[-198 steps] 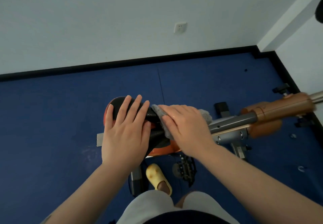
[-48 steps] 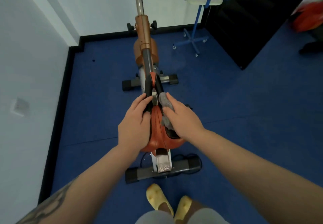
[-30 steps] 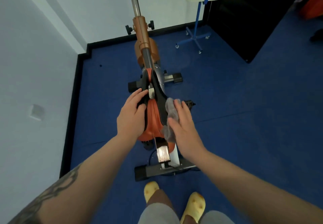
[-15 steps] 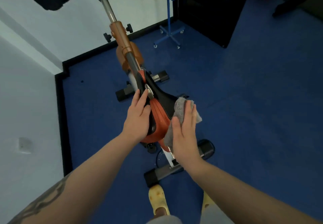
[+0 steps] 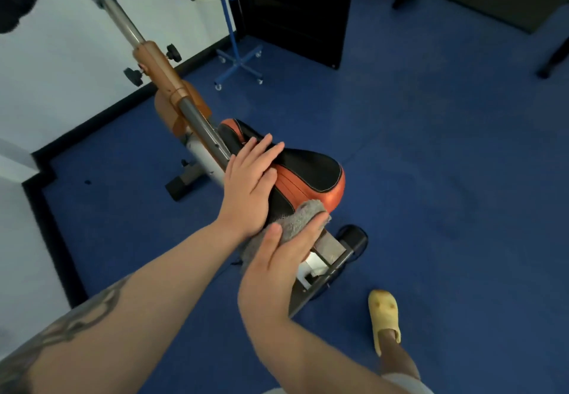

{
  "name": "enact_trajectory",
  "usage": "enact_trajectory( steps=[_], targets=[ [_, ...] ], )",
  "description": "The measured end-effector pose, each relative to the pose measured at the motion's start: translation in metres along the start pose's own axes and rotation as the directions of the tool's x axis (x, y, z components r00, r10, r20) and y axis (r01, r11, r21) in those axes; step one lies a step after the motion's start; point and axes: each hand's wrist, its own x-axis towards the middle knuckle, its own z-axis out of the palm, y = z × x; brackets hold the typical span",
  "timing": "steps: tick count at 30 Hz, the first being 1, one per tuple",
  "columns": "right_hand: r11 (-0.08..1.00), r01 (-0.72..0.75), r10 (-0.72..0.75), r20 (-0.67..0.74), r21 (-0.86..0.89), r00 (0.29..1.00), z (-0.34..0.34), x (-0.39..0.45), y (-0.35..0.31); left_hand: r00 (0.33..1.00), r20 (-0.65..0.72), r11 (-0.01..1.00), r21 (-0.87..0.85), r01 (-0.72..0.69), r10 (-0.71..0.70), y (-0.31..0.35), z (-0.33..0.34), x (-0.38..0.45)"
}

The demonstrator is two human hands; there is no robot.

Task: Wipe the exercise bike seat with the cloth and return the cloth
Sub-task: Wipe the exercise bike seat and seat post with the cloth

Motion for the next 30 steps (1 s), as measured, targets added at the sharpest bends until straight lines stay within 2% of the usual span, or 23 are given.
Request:
enact_trajectory(
  steps=[4, 6, 9, 11, 15, 17, 22, 27, 30],
  targets=[
    [0.998, 0.015, -0.029, -0.204, -0.066, 0.979, -0.005, 0.058, -0.011, 1.000, -0.003, 0.999, -0.034, 0.008, -0.008, 0.001, 0.001, 0.000],
    [0.989, 0.034, -0.070, -0.253, -0.142, 0.965, -0.003, 0.069, -0.011, 1.000, -0.016, 1.000, -0.028, 0.005, -0.006, -0.001, 0.000, 0.001],
    [0.957, 0.129, -0.176, -0.167, -0.261, 0.970, 0.009, 0.024, -0.003, 1.000, -0.029, 0.999, -0.032, -0.011, 0.010, -0.006, 0.000, -0.003],
    [0.960, 0.137, -0.172, -0.124, -0.246, 0.977, 0.010, 0.007, 0.001, 0.999, -0.031, 0.999, -0.042, -0.012, 0.011, -0.005, 0.001, -0.002],
    [0.978, 0.068, -0.118, -0.253, -0.198, 0.960, -0.003, 0.071, -0.015, 1.000, -0.015, 0.999, -0.030, -0.014, 0.013, 0.002, 0.002, 0.002],
    [0.971, 0.076, -0.129, -0.229, -0.227, 0.965, -0.007, 0.084, -0.018, 0.999, -0.029, 1.000, -0.024, -0.016, 0.016, -0.001, 0.000, 0.002],
    [0.917, 0.116, -0.178, -0.130, -0.382, 0.975, 0.004, 0.024, -0.006, 0.999, -0.041, 0.999, -0.030, -0.037, 0.036, -0.001, 0.002, -0.002],
    [0.901, 0.086, -0.161, -0.144, -0.426, 0.976, -0.006, 0.084, -0.023, 0.999, -0.035, 1.000, -0.014, -0.021, 0.021, 0.002, 0.000, 0.001],
    [0.894, 0.092, -0.191, -0.188, -0.438, 0.963, -0.001, 0.070, -0.017, 0.999, -0.039, 0.999, -0.019, -0.034, 0.033, -0.001, 0.001, -0.003]
  ],
)
